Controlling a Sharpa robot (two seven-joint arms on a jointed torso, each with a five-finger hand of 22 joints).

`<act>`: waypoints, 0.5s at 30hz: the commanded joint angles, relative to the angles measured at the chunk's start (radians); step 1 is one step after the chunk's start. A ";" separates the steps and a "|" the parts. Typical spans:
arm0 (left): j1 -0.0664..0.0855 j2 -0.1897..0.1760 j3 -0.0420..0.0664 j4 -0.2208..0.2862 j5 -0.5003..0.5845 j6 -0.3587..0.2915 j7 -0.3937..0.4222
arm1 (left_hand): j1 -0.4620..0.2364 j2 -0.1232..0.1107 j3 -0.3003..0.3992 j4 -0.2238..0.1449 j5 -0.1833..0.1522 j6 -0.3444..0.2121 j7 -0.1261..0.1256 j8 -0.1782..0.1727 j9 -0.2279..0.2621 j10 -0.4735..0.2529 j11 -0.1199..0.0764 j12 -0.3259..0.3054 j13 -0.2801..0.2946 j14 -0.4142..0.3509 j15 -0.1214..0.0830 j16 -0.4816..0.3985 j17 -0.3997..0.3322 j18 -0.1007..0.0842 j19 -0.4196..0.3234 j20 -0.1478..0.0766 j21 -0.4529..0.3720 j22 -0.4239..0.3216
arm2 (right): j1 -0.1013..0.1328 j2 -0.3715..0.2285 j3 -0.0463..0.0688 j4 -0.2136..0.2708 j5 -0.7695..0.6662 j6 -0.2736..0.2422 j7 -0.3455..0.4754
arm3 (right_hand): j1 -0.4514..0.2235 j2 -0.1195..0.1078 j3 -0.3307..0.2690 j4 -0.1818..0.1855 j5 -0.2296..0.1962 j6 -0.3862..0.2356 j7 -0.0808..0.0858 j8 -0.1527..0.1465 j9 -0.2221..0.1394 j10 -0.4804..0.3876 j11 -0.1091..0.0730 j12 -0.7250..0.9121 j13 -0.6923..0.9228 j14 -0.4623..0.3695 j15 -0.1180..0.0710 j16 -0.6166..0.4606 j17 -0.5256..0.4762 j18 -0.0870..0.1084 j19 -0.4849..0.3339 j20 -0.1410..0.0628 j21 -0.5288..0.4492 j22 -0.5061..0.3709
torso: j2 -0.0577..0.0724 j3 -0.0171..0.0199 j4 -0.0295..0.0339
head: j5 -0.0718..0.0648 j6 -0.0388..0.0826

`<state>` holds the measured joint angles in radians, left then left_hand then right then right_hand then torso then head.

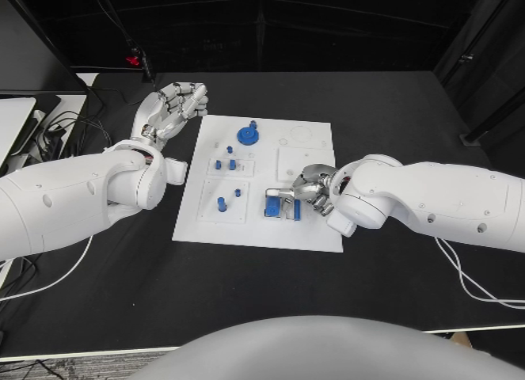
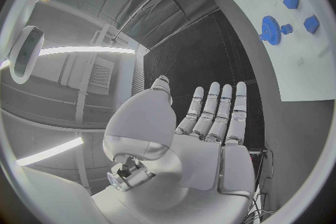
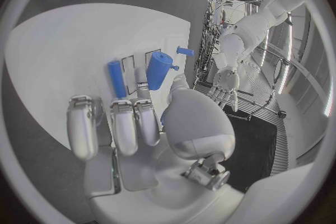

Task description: Assemble the parts on the task board

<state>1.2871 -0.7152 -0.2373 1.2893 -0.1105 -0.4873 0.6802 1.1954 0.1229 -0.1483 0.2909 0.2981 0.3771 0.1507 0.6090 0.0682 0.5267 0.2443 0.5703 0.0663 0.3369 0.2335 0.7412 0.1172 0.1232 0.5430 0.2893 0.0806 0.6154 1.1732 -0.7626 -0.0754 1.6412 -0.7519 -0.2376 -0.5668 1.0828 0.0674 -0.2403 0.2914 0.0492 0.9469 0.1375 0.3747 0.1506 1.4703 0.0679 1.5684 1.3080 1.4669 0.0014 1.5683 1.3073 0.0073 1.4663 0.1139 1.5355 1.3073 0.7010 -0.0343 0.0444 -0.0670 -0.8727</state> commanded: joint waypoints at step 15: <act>0.001 -0.002 0.001 0.002 0.001 0.013 0.057 | 0.014 0.001 -0.009 0.000 0.009 -0.007 0.137 0.005 -0.001 -0.007 0.000 0.004 -0.001 -0.009 0.001 0.007 -0.003 -0.007 -0.001 0.000 0.005 -0.002 | 0.001 -0.070 0.000 0.083 -0.003 -0.036 0.030 | 0.015 0.021 -0.036 -0.002 -0.002 0.066 -0.044 0.096 0.067 0.101 -0.038 0.002 0.263 0.104 -0.032 0.002 0.263 0.006 0.076 -0.030 -0.006 0.245 | 0.000 -0.0005 0.0003 | 0.005 0.000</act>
<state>1.2871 -0.7164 -0.2373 1.2902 -0.1104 -0.4844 0.6802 1.1993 0.1269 -0.1531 0.2916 0.3034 0.3772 0.1507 0.6090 0.0683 0.5267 0.2443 0.5703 0.0663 0.3370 0.2336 0.7452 0.1153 0.1231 0.5430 0.2893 0.0806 0.6150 1.1728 -0.8206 -0.0757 1.7055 -0.7523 -0.2588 -0.5541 1.0914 0.0889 -0.2719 0.2898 0.0492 1.0075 0.0936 0.4638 0.2123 1.4647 0.0334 1.5684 1.3080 1.4669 -0.0237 1.5683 1.3073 0.0073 1.4642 0.0887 1.5318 1.3073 0.7011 -0.0339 0.0444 -0.0608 -0.8726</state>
